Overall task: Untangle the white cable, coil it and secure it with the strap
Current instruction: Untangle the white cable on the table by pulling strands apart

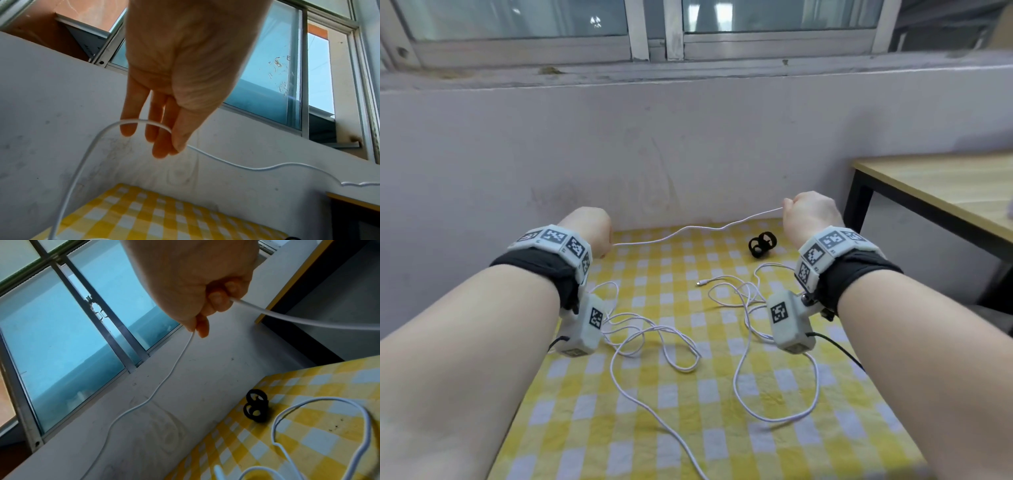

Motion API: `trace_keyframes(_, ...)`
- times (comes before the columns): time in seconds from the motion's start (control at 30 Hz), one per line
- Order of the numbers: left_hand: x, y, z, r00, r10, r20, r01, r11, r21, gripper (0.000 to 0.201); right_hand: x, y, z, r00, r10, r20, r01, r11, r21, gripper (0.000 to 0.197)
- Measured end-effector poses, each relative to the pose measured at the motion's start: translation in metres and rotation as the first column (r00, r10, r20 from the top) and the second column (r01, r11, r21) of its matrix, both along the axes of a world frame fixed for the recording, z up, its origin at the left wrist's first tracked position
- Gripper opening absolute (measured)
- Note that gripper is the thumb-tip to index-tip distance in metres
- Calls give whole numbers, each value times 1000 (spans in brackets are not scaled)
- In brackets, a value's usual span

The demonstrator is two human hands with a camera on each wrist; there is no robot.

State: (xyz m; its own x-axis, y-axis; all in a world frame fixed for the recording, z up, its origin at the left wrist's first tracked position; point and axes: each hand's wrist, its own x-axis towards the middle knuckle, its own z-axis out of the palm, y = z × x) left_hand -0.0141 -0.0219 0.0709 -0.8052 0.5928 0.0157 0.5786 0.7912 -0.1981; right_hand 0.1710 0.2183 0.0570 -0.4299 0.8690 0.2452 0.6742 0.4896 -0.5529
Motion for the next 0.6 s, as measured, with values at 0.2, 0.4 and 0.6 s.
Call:
trace_keyframes(0.2, -2, 7, 11, 969, 172, -177, -104, 934, 342, 21, 3, -1, 0, 995, -39, 97, 40, 999, -9, 30)
trace_keyframes(0.4, 2, 5, 34, 945, 246, -216, 7, 644, 765, 26, 3, 0, 1, 990, -24, 138, 28, 999, -26, 30)
trace_keyframes(0.6, 5, 13, 30, 856, -304, 418, -261, 445, 857, 30, 2, 2, 2, 938, -29, 344, 55, 996, -65, 16)
